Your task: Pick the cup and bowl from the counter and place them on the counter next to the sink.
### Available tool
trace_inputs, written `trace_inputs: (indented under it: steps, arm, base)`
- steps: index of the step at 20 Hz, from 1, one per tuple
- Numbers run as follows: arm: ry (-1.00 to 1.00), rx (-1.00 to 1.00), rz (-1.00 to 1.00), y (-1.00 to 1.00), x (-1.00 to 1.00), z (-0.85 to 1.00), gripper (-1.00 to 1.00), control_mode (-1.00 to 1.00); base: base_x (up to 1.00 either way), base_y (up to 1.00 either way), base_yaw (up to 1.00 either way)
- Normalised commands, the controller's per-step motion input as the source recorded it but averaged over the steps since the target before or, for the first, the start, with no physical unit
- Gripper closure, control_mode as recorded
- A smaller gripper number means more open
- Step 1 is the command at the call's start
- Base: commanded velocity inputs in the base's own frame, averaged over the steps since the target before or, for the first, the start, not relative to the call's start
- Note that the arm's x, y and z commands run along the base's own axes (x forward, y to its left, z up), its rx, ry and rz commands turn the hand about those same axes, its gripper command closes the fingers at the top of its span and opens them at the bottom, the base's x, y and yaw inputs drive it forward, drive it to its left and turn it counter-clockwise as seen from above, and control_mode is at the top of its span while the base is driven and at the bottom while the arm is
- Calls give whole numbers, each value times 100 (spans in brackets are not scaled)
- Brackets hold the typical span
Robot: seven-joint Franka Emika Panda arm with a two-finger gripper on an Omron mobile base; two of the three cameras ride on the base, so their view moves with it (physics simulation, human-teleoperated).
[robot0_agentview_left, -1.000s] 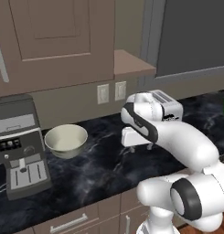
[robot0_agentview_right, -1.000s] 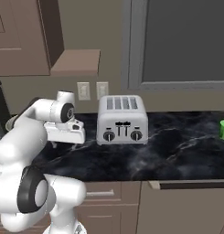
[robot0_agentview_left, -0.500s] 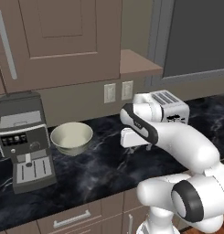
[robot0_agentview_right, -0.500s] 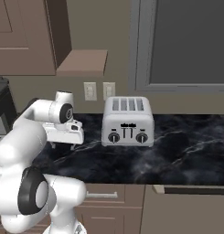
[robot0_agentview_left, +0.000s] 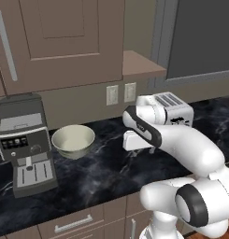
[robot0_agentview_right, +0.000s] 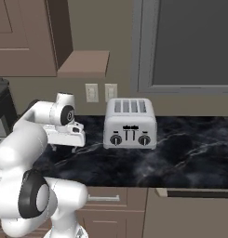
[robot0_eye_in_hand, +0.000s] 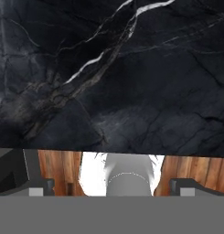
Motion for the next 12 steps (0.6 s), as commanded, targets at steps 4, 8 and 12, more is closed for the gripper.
trace_inputs:
  steps: [4, 8, 12]
  arm:
    - [0, 0, 1, 20, 0, 0, -100, -100]
    - [-13, 1, 0, 52, 8, 0, -100, -100]
    - [-16, 4, 2, 32, 3, -1, -100, -100]
  base:
    - [0, 0, 0]
    - [0, 0, 0]
    - [0, 0, 0]
